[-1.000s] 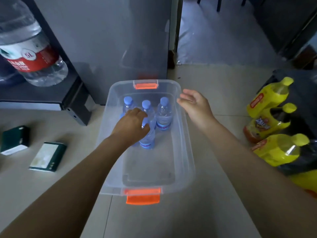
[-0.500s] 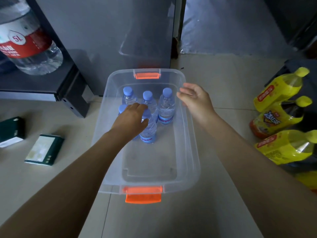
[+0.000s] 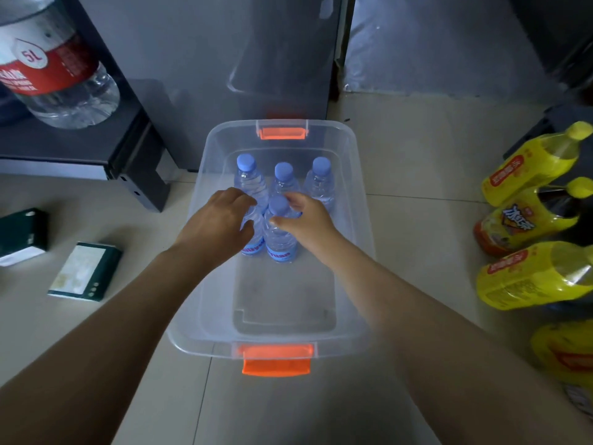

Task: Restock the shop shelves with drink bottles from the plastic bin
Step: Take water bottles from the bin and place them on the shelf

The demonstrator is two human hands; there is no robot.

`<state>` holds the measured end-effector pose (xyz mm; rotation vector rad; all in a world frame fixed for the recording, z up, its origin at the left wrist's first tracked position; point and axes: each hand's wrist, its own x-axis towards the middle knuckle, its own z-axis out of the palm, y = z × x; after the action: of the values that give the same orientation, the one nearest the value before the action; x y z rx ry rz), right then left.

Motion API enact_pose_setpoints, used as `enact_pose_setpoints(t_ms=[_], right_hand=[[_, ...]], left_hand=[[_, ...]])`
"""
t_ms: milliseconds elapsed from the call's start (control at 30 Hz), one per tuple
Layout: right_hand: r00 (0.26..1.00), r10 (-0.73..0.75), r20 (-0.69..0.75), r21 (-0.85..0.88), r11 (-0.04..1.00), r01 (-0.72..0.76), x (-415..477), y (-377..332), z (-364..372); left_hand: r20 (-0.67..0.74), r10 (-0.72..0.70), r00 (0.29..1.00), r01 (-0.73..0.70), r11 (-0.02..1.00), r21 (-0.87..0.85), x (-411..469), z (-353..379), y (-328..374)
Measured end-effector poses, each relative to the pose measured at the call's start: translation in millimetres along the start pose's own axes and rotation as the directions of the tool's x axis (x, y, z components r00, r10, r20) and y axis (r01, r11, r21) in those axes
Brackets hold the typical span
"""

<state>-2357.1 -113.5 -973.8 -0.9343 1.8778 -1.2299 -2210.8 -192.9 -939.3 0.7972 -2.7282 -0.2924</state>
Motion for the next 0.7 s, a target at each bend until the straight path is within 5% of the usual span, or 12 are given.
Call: enact_pose_setpoints(t_ms=[400, 700], right_hand=[[0.994, 0.049, -0.097, 0.106, 0.994, -0.039, -1.0, 5.6, -10.4], [0.974, 0.117, -0.194, 0.249, 0.966, -0.066, -41.8, -115.2, -88.1]], left_hand=[[0.038, 0.036, 0.999, -0.035, 0.999, -0.012, 0.6, -15.8, -11.1], [0.074, -0.021, 0.997, 0.025, 0.999, -0.048, 26.2, -129.5, 51.0]])
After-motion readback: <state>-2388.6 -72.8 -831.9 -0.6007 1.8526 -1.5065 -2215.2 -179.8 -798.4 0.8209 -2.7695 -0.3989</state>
